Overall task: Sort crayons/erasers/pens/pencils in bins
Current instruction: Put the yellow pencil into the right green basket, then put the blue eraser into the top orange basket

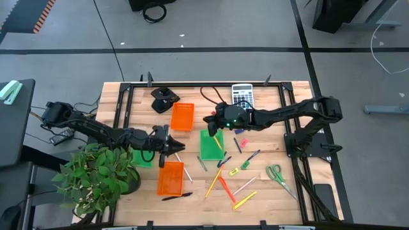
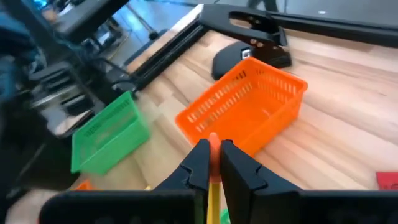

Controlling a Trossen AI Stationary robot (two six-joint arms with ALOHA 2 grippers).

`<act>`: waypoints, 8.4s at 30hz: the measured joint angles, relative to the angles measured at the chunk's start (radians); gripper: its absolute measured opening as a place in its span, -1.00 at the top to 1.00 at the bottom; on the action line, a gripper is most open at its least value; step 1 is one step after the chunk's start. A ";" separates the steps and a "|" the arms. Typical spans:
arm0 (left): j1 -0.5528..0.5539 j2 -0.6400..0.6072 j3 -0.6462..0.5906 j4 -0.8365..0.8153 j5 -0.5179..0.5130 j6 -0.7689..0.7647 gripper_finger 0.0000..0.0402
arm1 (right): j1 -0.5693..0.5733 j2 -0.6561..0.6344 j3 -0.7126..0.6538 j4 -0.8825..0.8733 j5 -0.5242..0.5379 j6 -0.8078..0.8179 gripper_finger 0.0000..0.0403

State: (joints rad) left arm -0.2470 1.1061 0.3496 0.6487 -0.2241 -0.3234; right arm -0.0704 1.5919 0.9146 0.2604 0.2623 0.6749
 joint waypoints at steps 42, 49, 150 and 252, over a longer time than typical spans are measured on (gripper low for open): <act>-0.064 0.000 0.000 -0.028 -0.001 -0.006 0.69 | 0.041 0.003 0.002 -0.218 0.107 -0.034 0.20; -0.088 0.000 -0.001 -0.043 -0.001 -0.006 0.68 | 0.017 -0.113 0.002 -0.730 0.106 -0.274 0.22; -0.128 0.000 0.000 -0.207 -0.012 -0.059 0.74 | -0.081 -0.024 0.188 -0.994 -0.156 -0.734 0.81; -0.161 0.000 0.000 -0.026 -0.055 0.020 0.74 | -0.161 0.461 0.687 -0.527 -0.330 -0.820 0.62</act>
State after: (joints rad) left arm -0.4080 1.1061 0.3492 0.6223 -0.2790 -0.3031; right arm -0.2319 2.0531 1.6011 -0.2670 -0.0679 -0.1450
